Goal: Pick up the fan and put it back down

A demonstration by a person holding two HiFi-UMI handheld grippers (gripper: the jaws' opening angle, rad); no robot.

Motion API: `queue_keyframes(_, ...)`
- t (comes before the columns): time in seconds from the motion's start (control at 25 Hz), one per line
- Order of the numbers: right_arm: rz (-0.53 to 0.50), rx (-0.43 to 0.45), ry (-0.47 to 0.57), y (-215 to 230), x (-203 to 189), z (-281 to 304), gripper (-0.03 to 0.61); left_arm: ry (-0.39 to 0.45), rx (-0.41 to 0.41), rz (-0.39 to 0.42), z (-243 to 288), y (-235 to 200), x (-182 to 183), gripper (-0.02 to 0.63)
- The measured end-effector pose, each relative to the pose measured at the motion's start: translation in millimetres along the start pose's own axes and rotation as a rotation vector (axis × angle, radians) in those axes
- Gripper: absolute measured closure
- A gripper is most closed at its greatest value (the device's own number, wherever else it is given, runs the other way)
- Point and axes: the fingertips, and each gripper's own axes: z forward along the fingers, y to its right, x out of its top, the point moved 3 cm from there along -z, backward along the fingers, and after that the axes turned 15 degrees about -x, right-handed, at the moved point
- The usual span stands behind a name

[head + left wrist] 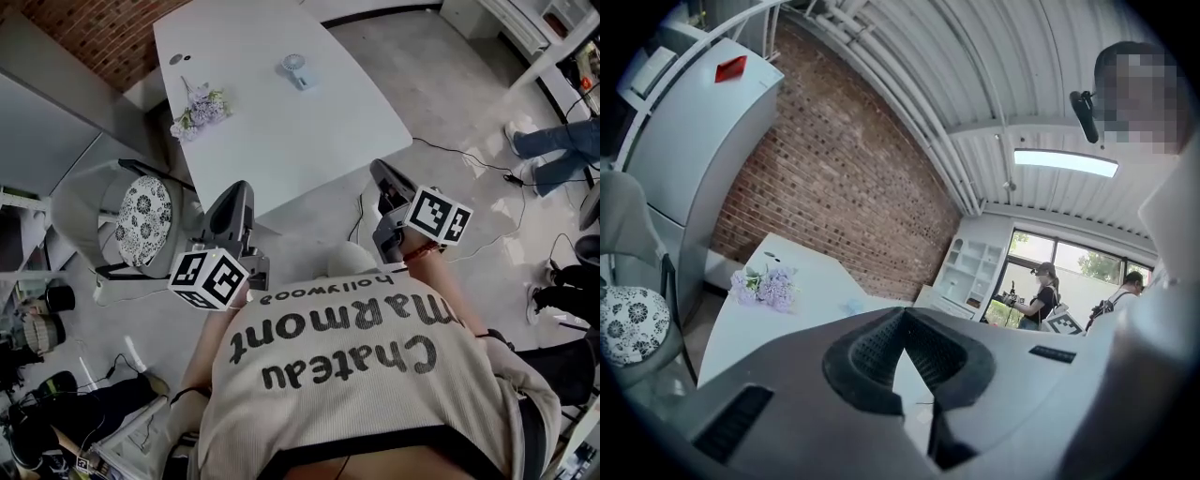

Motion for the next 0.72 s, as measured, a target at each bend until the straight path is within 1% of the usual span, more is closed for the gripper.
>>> queue_keyframes(0.16, -0.013, 0.017, -0.033, -3, 7, 17, 0.575, 0.004, 0.025, 0.004, 9, -3, 4, 0.612)
queue_keyframes(0.32, -0.023, 0.046, -0.075, -7, 24, 52, 0.575, 0.037, 0.096, -0.003, 17, -20, 16, 0.612)
queue_keyframes(0.44, -0.036, 0.070, -0.099, -14, 46, 79, 0.575, 0.069, 0.141, -0.001, 28, -31, 26, 0.612)
queue_keyframes(0.56, -0.060, 0.105, -0.117, -26, 70, 101, 0.575, 0.122, 0.190, -0.015, 36, -42, 39, 0.612)
queue_keyframes(0.72, -0.089, 0.167, -0.121, -48, 104, 127, 0.575, 0.175, 0.227, -0.001, 48, -48, 58, 0.612)
